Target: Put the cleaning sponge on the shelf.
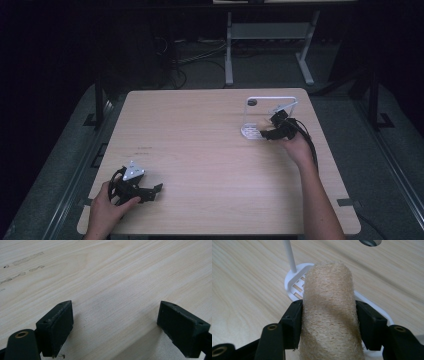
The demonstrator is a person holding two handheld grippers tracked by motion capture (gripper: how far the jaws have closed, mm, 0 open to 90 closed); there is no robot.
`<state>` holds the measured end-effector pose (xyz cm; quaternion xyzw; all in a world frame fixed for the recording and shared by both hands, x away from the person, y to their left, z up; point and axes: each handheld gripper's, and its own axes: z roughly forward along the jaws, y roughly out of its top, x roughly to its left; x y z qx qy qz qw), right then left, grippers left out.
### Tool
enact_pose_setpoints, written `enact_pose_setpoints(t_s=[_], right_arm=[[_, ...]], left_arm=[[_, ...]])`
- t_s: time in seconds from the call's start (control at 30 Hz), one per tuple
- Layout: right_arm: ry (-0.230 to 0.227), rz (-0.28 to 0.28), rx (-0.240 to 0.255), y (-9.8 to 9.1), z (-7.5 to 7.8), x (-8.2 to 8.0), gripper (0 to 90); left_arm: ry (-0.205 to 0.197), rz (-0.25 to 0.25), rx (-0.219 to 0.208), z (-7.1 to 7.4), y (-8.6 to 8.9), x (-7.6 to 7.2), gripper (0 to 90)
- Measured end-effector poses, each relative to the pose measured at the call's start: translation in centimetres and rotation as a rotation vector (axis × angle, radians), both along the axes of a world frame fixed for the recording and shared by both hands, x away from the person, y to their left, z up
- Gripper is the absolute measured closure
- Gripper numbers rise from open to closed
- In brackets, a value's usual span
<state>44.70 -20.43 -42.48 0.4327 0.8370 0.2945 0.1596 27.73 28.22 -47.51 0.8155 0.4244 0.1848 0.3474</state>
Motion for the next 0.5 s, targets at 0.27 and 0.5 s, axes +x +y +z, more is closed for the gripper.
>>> enact_pose_setpoints(t_s=[0.27, 0.5], right_arm=[[0.024, -0.015, -0.006, 0.4, -0.9, 0.7, 42.1], [0.04, -0.012, -0.019, 0.8, -1.5, 1.3, 42.1]], left_arm=[[0.0, 0.0, 0.0, 0.0, 0.0, 0.0, 13.0], [0.001, -0.001, 0.001, 0.0, 0.0, 0.0, 12.9]])
